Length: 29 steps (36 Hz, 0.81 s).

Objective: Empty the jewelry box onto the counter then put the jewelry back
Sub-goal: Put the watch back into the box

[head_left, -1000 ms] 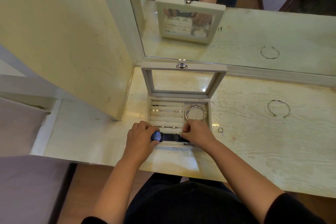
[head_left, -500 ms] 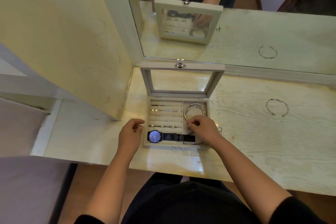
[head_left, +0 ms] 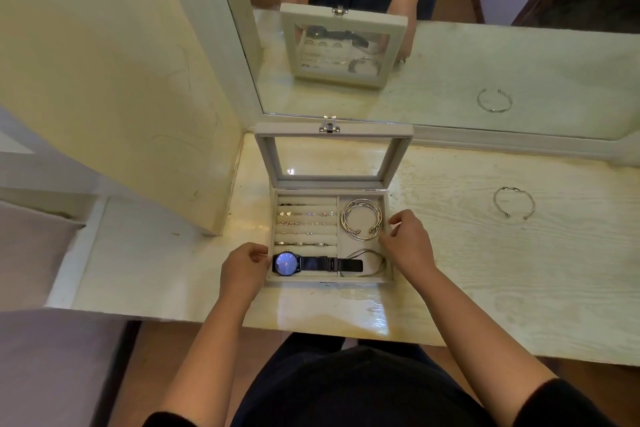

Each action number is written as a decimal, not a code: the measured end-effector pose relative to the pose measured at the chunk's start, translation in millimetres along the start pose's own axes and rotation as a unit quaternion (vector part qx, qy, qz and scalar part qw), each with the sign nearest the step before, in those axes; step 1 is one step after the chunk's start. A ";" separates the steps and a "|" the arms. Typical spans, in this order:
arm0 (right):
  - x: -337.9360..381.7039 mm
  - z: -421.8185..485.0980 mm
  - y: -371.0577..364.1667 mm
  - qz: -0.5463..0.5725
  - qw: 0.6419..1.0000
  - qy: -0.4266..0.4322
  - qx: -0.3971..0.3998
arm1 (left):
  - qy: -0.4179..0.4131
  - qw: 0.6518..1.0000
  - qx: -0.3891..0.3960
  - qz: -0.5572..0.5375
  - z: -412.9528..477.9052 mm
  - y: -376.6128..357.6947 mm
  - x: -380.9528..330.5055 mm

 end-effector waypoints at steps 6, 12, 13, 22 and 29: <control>-7.3 -2.1 1.3 -0.067 0.997 -0.026 0.039 | 0.001 1.000 -0.015 0.002 -0.3 1.4 -1.7; -3.2 -4.6 5.2 -0.088 0.995 -0.008 0.035 | -0.008 0.999 -0.026 0.025 -3.7 1.8 -7.0; -2.7 -4.5 5.1 -0.090 0.995 -0.005 0.035 | -0.010 0.999 -0.029 0.029 -4.4 1.6 -7.5; -3.4 -5.5 4.1 -0.082 0.996 0.003 0.028 | -0.015 0.999 -0.032 0.031 -6.1 1.7 -8.7; -6.1 -4.6 2.6 -0.079 0.996 0.005 0.028 | -0.016 0.998 -0.039 0.036 -6.9 1.2 -9.0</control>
Point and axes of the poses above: each hand's wrist, its own z-axis towards the middle knuckle, its own y-axis out of the back of the hand, x = y × z, the point moved 4 cm from there along z, towards the middle knuckle, and after that the axes turned 7 degrees about -x, right-handed, at the moved point
